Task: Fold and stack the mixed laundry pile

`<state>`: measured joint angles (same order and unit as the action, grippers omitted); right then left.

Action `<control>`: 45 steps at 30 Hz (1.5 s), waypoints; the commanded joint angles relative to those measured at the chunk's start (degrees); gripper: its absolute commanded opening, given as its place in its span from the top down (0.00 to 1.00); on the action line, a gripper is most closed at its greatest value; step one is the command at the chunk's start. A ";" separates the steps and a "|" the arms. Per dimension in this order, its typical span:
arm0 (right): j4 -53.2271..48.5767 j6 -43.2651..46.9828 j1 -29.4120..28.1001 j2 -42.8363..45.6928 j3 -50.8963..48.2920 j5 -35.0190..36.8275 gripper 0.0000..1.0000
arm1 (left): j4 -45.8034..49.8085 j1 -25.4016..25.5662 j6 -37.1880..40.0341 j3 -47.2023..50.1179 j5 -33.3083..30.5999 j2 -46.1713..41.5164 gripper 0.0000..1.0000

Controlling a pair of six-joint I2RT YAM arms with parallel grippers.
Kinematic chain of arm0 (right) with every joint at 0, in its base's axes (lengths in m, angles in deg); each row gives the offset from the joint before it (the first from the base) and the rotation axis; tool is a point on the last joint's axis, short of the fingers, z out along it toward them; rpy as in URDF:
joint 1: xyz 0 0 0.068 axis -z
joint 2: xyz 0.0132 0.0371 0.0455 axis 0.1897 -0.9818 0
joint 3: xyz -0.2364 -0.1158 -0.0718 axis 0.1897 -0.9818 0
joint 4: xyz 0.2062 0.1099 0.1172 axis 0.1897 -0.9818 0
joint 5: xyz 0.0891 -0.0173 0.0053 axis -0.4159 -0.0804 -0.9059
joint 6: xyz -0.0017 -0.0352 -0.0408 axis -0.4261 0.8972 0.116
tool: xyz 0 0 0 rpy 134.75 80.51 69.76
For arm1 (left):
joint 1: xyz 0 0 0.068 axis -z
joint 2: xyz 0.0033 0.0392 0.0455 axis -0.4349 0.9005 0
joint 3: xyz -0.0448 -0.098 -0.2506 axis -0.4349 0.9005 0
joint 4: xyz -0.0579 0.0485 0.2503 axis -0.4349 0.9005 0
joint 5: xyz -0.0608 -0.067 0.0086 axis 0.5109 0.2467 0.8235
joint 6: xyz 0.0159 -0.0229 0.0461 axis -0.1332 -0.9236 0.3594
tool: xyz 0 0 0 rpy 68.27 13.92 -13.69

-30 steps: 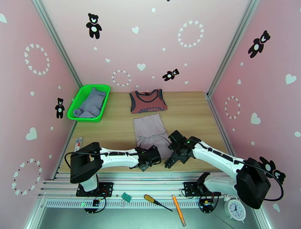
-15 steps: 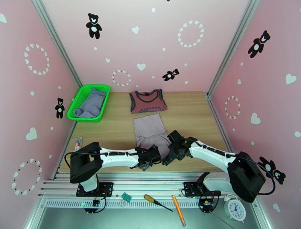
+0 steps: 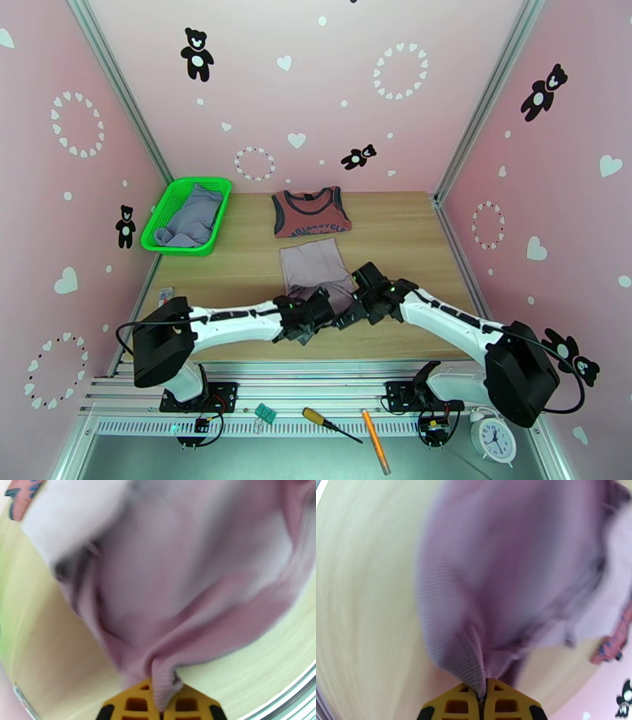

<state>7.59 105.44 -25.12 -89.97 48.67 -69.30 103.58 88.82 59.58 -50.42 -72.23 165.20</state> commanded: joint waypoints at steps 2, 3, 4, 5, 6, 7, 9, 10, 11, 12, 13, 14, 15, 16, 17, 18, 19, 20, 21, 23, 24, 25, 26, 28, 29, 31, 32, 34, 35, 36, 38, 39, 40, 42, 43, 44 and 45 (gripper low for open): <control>0.83 -6.53 2.11 -3.83 8.86 -3.36 1.00 | 2.66 -5.71 3.95 -5.68 -0.87 -2.11 1.00; 1.30 -7.81 2.79 -5.33 11.01 -3.78 1.00 | 2.84 -7.41 4.92 -6.77 -0.33 -2.06 1.00; 1.70 -9.07 3.53 -6.97 13.35 -3.98 1.00 | 2.96 -9.10 5.90 -7.92 0.10 -1.78 1.00; 1.87 -10.19 3.98 -8.65 15.55 -4.08 1.00 | 3.07 -10.50 6.84 -8.97 0.54 -1.44 1.00; 1.95 -11.51 4.58 -10.51 17.88 -4.37 1.00 | 3.21 -12.27 7.92 -10.27 0.99 -0.94 1.00; 2.00 -12.76 5.03 -12.57 20.30 -4.74 1.00 | 3.56 -14.09 8.95 -11.66 1.66 -0.10 1.00; 2.59 -14.81 5.64 -16.48 24.44 -5.33 1.00 | 4.21 -17.28 10.42 -14.47 2.49 1.61 1.00; 3.31 -15.75 5.83 -18.75 26.52 -5.09 1.00 | 4.42 -18.96 11.15 -15.98 2.84 2.66 1.00; 3.79 -16.67 5.93 -20.71 28.28 -4.75 1.00 | 4.72 -20.40 11.73 -17.26 3.26 3.76 1.00; 3.93 -17.57 6.10 -23.10 30.42 -4.26 1.00 | 5.06 -22.10 12.46 -18.95 3.71 4.92 1.00; 3.78 -18.44 6.31 -25.70 32.76 -3.89 1.00 | 5.36 -23.64 13.04 -20.69 4.38 6.62 1.00; 3.78 -19.24 6.50 -27.86 34.58 -3.39 1.00 | 5.44 -24.97 13.54 -22.14 4.97 8.00 1.00; 3.76 -20.13 6.81 -30.49 36.51 -2.85 1.00 | 5.86 -26.45 13.92 -23.99 5.76 9.82 1.00; 3.85 -21.23 7.10 -32.95 38.56 -2.20 1.00 | 6.27 -27.83 14.13 -25.82 6.50 11.80 1.00; 4.18 -22.32 7.26 -34.99 40.11 -1.68 1.00 | 6.56 -28.90 14.27 -27.42 7.18 13.57 1.00; 4.39 -23.71 7.65 -37.11 41.74 -1.28 1.00 | 7.14 -30.10 14.39 -29.14 7.98 15.74 1.00; 4.83 -25.21 7.93 -39.03 43.29 -1.17 1.00 | 7.51 -31.03 14.33 -30.70 8.55 17.95 1.00; 5.38 -26.39 8.16 -40.64 44.36 -1.03 1.00 | 7.82 -31.74 14.39 -31.86 9.29 19.63 1.00; 6.00 -27.93 8.31 -42.29 45.42 -1.08 1.00 | 7.96 -32.36 14.55 -33.03 10.18 21.66 1.00; 7.19 -30.49 8.54 -44.91 47.15 -1.02 1.00 | 8.16 -33.30 14.58 -35.10 10.77 25.01 1.00; 7.97 -32.03 8.62 -46.07 47.88 -1.14 1.00 | 8.40 -33.70 14.49 -36.02 10.90 26.49 1.00; 8.88 -33.49 8.60 -46.98 48.33 -1.41 1.00 | 8.63 -34.07 14.29 -36.87 10.83 27.64 1.00; 9.77 -34.88 8.63 -47.70 48.91 -1.45 1.00 | 8.65 -34.45 13.94 -37.27 10.72 28.27 1.00; 12.03 -38.51 8.58 -49.07 49.56 -1.58 1.00 | 8.62 -35.24 13.12 -37.95 10.51 29.04 1.00; 13.10 -39.90 8.58 -49.55 49.74 -1.99 1.00 | 8.65 -35.58 12.80 -38.15 10.46 29.12 1.00; 15.38 -43.33 8.63 -50.31 50.15 -2.57 0.98 | 8.49 -36.18 12.30 -38.57 10.16 29.04 0.90; 16.16 -44.77 8.60 -50.64 50.43 -2.89 0.94 | 8.39 -36.32 12.29 -38.75 10.25 29.09 0.86; 17.44 -48.09 8.62 -51.30 51.05 -3.08 0.82 | 8.12 -36.38 12.38 -39.15 10.54 29.12 0.75; 17.87 -49.37 8.60 -51.56 51.28 -3.13 0.78 | 8.06 -36.37 12.46 -39.49 10.80 29.25 0.72; 18.31 -51.18 8.62 -51.82 51.29 -3.13 0.74 | 7.97 -36.40 12.47 -39.76 11.20 29.41 0.71; 19.08 -53.91 8.59 -51.99 51.31 -3.64 0.69 | 7.77 -36.41 12.38 -40.24 11.77 29.69 0.67; 19.18 -55.66 8.62 -52.08 51.33 -3.50 0.64 | 7.61 -36.36 12.38 -40.50 12.21 29.87 0.66; 18.95 -57.39 8.57 -52.24 51.52 -3.18 0.62 | 7.54 -36.42 12.29 -40.69 12.52 29.94 0.62; 19.00 -59.93 8.62 -52.28 51.29 -3.36 0.60 | 7.42 -36.43 12.20 -41.04 12.66 30.06 0.54; 19.08 -61.24 8.60 -52.15 51.12 -3.75 0.59 | 7.45 -36.53 12.28 -41.25 12.50 30.10 0.51; 19.03 -62.22 8.60 -52.01 51.20 -4.27 0.58 | 7.41 -36.59 12.30 -41.31 12.27 30.12 0.48; 18.93 -63.33 8.63 -51.81 51.18 -4.89 0.56 | 7.42 -36.85 12.29 -41.41 12.05 30.07 0.45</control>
<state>25.49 48.04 -16.37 -140.91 98.42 -72.56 110.99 52.54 71.82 -90.33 -61.02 194.95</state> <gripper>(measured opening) 0.433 0.537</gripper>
